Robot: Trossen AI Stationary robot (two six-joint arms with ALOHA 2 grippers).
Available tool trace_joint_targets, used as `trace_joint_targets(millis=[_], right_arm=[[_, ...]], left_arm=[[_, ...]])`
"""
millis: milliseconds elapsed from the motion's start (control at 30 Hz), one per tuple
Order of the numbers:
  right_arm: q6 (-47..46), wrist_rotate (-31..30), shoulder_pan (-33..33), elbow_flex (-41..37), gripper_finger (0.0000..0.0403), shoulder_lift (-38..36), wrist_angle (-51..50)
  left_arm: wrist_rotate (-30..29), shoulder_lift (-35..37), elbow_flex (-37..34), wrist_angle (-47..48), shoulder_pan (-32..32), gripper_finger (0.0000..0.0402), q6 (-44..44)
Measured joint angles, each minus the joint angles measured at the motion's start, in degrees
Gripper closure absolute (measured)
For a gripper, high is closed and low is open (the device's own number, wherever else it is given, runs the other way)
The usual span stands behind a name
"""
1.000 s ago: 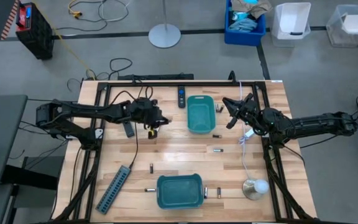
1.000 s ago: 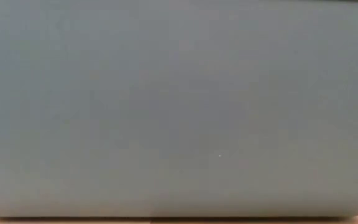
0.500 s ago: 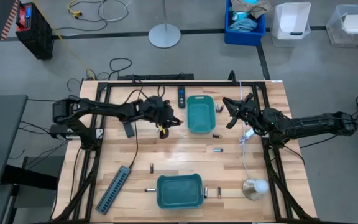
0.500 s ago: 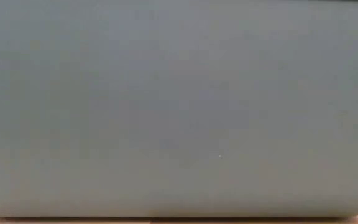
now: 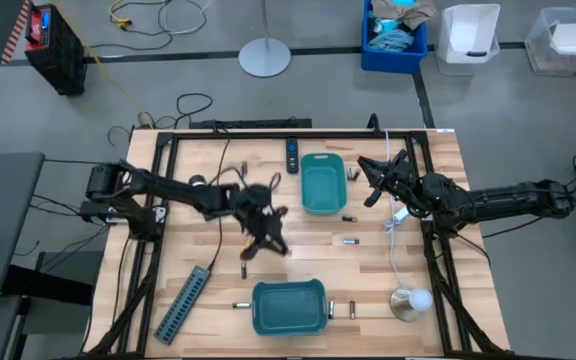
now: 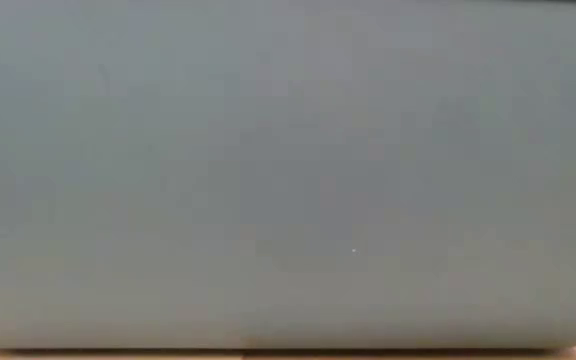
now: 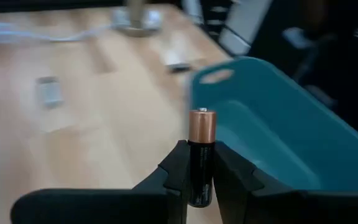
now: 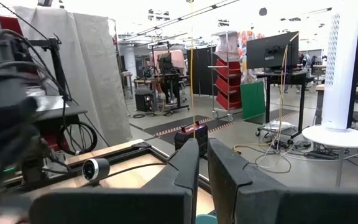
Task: Sort batteries
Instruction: Put the black battery into the blue bin
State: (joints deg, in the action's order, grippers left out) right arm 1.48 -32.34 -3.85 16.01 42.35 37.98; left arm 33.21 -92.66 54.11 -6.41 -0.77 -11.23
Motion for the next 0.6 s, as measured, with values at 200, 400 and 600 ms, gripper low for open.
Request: trace_joint_targets(millis=[200, 400, 600], right_arm=[[-0.21, 0.0, 0.06, 0.0, 0.0352, 0.0, 0.15], [-1.52, 0.0, 0.06, 0.0, 0.0352, 0.0, 0.15], [-2.99, 0.0, 0.08, 0.0, 0.0352, 0.0, 0.1]], left_arm=[[-1.92, 0.09, 0.0, -1.63, 7.77, 0.0356, 1.96], [-10.83, 0.06, 0.0, -2.47, 13.75, 0.0356, 3.17], [-15.96, -1.0, 0.0, -4.36, 18.25, 0.0356, 4.66]])
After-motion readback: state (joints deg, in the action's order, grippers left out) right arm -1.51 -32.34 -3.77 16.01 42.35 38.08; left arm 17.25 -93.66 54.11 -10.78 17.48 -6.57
